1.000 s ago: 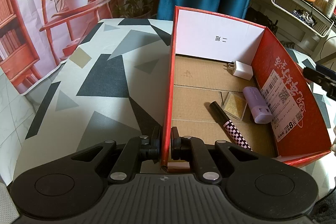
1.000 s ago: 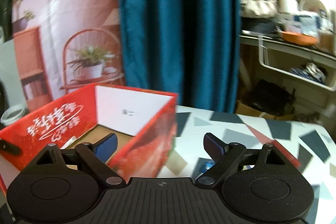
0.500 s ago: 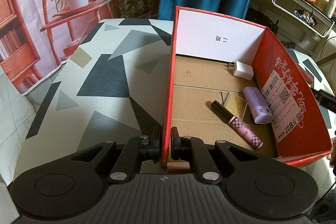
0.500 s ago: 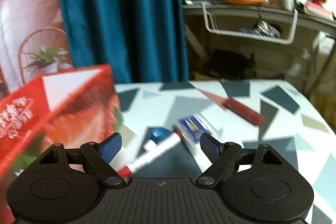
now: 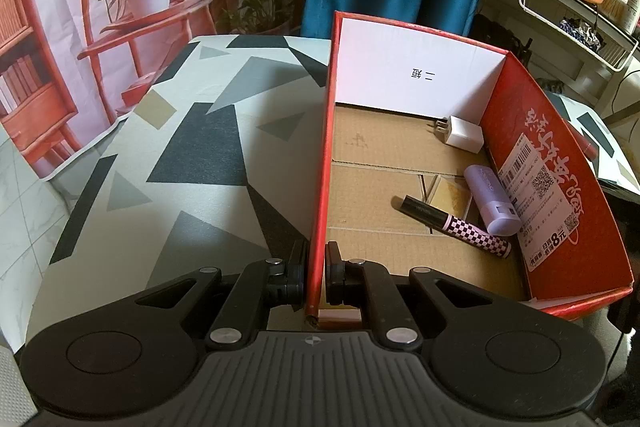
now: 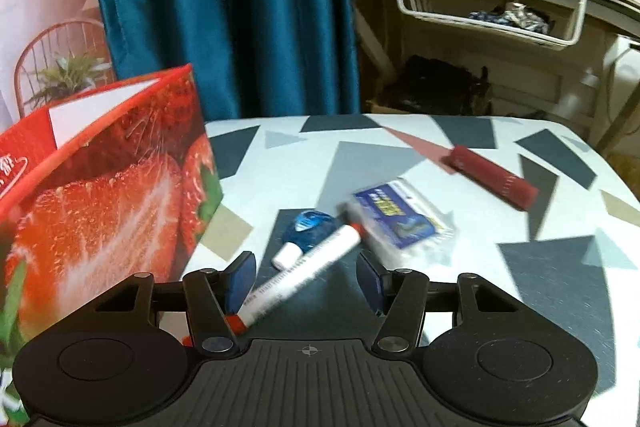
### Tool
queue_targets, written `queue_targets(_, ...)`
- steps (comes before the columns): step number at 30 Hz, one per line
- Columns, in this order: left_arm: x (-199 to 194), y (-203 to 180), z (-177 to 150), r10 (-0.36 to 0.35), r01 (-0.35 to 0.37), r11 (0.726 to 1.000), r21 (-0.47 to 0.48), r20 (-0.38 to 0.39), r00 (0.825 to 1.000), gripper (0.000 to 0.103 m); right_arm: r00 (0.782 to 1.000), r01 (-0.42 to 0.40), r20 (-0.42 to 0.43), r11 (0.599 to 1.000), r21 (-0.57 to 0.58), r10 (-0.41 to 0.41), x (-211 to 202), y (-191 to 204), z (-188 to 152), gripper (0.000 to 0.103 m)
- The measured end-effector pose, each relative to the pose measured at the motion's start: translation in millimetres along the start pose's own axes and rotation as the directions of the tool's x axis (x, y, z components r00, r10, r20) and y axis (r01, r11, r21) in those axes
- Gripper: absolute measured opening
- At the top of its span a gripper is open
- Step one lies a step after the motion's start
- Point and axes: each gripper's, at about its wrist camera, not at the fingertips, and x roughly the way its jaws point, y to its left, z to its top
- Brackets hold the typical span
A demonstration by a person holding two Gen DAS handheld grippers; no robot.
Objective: Organize rigid objects
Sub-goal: 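Move the right tool down to the white red-capped marker, then close the right gripper on the marker and lift it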
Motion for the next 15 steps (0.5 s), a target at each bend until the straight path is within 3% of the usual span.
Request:
queue_targets(5, 0, 0, 0, -0.005, 0.005, 1.0, -0.001, 0.0, 1.0, 0.01, 0.996, 0.017, -0.081, 0.997, -0.073, -0.023, 26, 10, 1, 0.05)
queue_targets(10, 0, 0, -1, -0.004, 0.004, 1.0, -0.003, 0.004, 1.0, 0.01, 0.997, 0.023, -0.072, 0.998, -0.061, -0.028, 21, 5, -8, 0.049)
queue_targets(12, 0, 0, -2, -0.004, 0.004, 1.0, -0.004, 0.005, 1.0, 0.01, 0.998, 0.026, -0.063, 0.998, -0.064, -0.03, 16, 3, -13, 0.044)
queue_targets(14, 0, -1, -1, -0.005, 0.005, 1.0, -0.006, 0.004, 1.0, 0.01, 0.997, 0.035, -0.061, 0.998, -0.056, -0.038, 11, 1, -15, 0.023)
queue_targets(15, 0, -1, -1, -0.004, 0.004, 1.0, -0.005, 0.004, 1.0, 0.01, 0.997, 0.047, -0.06, 0.998, -0.053, -0.05, 8, -1, -16, 0.019)
